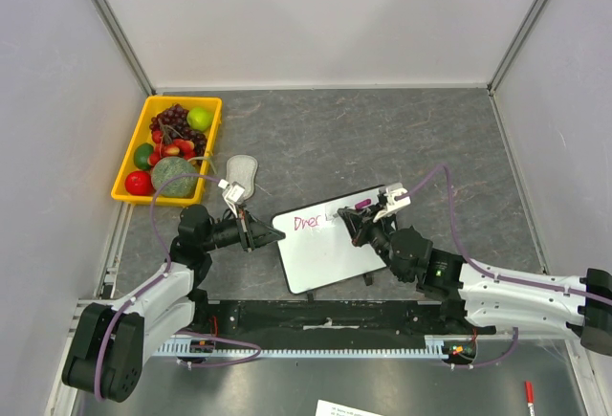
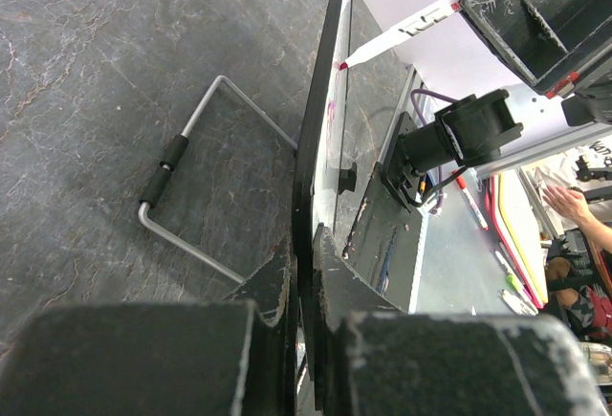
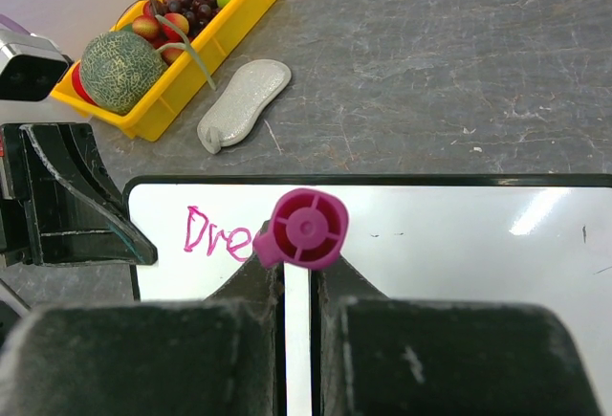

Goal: Write a sentence on the whiteboard

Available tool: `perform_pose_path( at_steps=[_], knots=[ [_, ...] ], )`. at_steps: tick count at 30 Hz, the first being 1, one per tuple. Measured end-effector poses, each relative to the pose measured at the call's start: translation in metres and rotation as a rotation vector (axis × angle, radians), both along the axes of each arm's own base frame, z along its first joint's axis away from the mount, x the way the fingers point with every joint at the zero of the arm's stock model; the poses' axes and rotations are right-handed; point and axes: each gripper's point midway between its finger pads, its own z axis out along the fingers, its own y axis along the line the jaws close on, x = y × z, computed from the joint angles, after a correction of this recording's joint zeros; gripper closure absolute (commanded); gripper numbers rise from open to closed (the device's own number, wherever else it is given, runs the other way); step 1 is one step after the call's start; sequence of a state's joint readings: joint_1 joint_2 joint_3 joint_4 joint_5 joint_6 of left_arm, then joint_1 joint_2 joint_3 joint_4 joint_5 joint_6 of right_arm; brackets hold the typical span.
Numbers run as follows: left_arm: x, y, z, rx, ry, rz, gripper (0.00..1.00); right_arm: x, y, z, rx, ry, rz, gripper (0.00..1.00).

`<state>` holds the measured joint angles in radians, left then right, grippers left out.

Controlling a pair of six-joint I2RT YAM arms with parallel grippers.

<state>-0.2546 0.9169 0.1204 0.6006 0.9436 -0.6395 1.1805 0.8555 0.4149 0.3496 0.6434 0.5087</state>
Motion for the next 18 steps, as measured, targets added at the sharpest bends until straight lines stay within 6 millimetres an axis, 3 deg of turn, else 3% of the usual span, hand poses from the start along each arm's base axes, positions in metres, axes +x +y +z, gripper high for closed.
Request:
perform_pose_path(
  at_steps=[18],
  knots=[
    [0.0000, 0.0000, -0.0001, 0.000, 0.001, 0.000, 0.98, 0.0024, -0.0014, 0.0014, -0.002, -0.010, -0.016, 1.00]
  ],
)
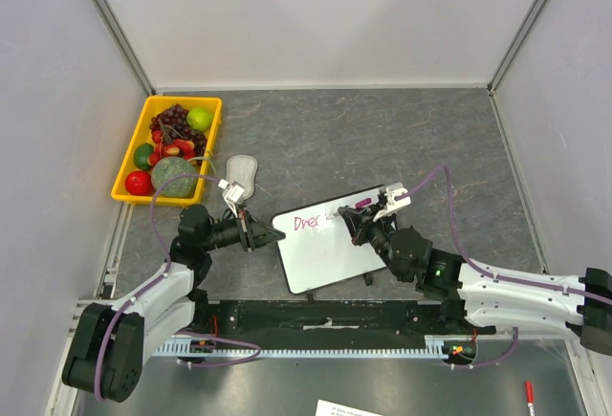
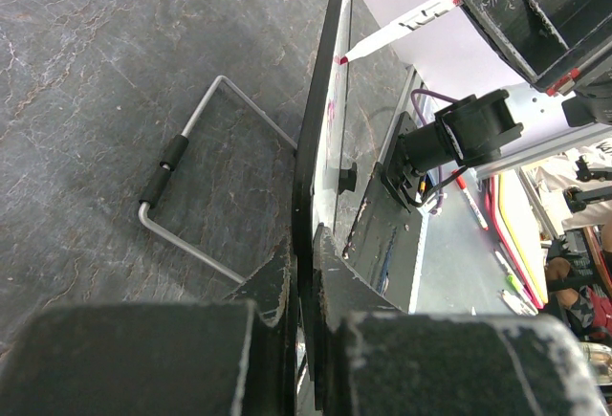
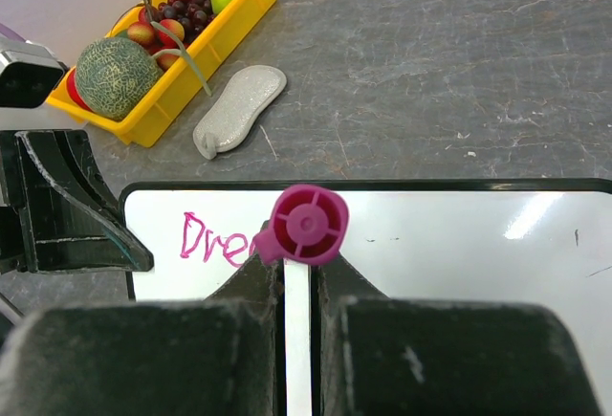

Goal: Write a sentence on the whiteboard

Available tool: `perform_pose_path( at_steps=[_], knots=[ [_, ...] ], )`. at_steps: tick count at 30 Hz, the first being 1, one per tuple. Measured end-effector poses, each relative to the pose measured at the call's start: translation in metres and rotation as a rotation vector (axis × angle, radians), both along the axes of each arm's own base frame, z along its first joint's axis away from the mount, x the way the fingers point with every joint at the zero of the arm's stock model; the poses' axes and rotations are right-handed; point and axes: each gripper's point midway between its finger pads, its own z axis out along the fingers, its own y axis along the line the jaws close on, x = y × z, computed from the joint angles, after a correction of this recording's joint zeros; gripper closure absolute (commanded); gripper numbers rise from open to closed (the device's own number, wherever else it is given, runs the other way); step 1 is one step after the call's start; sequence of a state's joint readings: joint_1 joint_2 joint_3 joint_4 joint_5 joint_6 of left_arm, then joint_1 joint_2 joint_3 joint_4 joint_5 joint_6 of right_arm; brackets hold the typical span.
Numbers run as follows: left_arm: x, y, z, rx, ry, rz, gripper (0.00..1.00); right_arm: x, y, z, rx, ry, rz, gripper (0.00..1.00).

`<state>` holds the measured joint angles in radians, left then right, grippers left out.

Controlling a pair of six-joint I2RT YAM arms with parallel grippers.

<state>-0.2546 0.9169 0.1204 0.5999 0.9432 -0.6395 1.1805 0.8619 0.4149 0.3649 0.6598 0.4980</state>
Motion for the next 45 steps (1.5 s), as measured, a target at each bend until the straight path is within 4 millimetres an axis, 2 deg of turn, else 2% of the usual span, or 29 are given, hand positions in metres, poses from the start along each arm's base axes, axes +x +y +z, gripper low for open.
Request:
perform_pose_path(
  at_steps=[23, 45],
  knots=[
    [-0.0001, 0.0000, 0.0003, 0.000, -0.002, 0.000, 0.98, 0.0063, -0.0077, 0.0062, 0.022, -0.008, -0.038, 1.00],
    [0.0000, 0.0001, -0.0002, 0.001, 0.002, 0.001, 0.98, 0.0003, -0.0076, -0.0033, 0.024, 0.019, -0.009, 1.00]
  ],
)
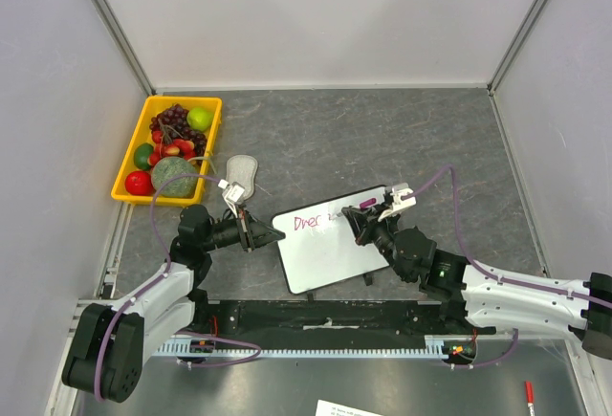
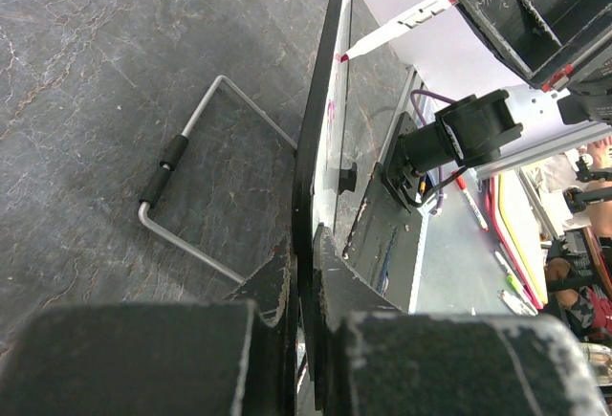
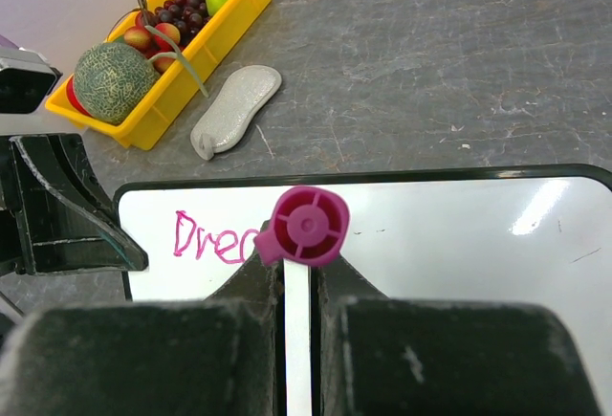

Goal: Write a sentence on the whiteboard

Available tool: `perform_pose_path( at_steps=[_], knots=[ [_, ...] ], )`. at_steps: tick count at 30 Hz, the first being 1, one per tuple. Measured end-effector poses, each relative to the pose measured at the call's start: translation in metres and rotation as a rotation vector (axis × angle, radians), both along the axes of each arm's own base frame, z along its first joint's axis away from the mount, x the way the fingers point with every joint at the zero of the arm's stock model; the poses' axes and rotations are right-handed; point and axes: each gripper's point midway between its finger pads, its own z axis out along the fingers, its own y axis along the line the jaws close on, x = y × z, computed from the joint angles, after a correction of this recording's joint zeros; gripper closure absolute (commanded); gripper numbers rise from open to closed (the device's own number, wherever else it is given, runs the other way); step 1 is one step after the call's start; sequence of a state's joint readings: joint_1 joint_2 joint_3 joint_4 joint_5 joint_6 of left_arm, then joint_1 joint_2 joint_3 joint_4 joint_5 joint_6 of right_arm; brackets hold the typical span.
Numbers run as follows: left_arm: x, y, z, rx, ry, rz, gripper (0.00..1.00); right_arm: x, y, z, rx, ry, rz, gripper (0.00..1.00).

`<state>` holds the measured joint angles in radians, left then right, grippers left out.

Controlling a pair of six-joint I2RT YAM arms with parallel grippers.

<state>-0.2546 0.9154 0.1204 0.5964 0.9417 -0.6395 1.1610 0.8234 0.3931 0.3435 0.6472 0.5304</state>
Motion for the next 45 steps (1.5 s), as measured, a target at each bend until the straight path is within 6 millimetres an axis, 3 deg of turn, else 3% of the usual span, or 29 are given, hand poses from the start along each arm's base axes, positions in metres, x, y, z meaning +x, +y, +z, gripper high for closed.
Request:
perform_pose_path(
  at_steps=[28, 45],
  knots=[
    [0.000, 0.000, 0.000, 0.000, -0.001, 0.000, 0.98, 0.009, -0.010, 0.008, 0.021, -0.022, -0.063, 1.00],
    [0.000, 0.000, 0.000, 0.001, 0.003, 0.003, 0.98, 0.003, -0.007, -0.001, 0.015, 0.004, -0.020, 1.00]
  ],
)
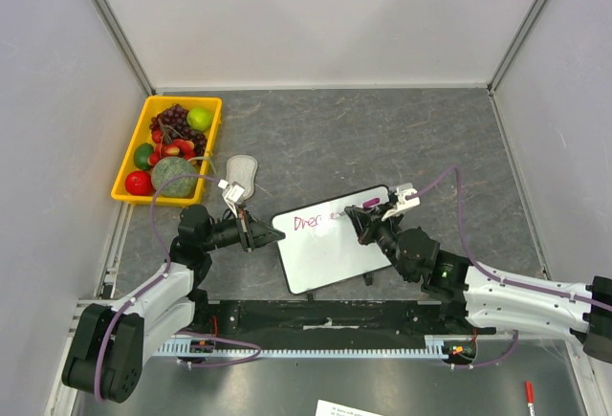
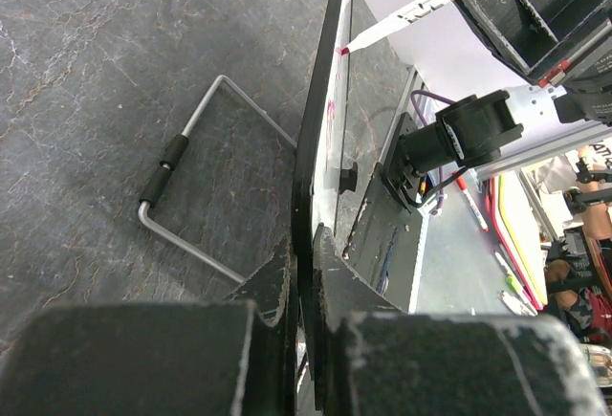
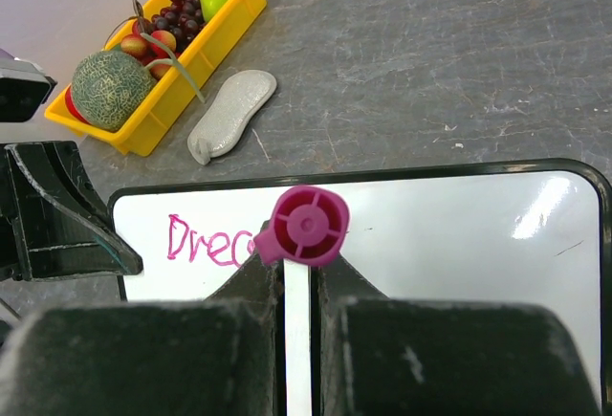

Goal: Write a sentence on the whiteboard

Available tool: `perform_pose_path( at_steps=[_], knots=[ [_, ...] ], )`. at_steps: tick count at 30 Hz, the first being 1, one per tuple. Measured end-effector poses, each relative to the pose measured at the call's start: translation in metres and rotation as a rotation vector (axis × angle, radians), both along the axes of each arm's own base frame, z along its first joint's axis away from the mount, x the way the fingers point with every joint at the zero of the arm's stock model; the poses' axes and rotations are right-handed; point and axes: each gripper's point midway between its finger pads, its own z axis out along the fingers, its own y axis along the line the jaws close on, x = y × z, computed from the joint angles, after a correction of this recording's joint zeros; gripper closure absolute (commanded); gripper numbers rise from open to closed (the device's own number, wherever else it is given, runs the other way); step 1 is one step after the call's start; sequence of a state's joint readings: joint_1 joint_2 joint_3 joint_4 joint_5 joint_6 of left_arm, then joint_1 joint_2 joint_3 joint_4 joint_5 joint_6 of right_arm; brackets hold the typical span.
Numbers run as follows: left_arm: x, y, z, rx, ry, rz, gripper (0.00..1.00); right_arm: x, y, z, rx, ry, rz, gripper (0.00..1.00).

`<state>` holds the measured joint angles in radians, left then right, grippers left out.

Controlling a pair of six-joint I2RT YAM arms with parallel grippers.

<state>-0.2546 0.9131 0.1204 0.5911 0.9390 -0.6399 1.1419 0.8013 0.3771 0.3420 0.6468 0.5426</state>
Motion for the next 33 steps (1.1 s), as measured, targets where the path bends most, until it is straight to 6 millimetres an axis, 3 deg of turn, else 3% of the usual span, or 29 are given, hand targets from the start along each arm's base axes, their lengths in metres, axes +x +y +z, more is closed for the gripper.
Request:
perform_pose_path(
  at_steps=[12, 21, 33],
  knots=[
    [0.000, 0.000, 0.001, -0.002, -0.008, -0.002, 0.98, -0.003, -0.006, 0.003, -0.003, -0.004, 0.006, 1.00],
    [0.000, 0.000, 0.002, -0.002, -0.009, -0.003, 0.98, 0.000, -0.009, 0.023, -0.001, -0.036, -0.012, 1.00],
    [0.000, 0.000, 0.002, -0.003, -0.009, -0.003, 0.98, 0.007, -0.008, 0.013, -0.052, -0.024, -0.044, 1.00]
  ],
)
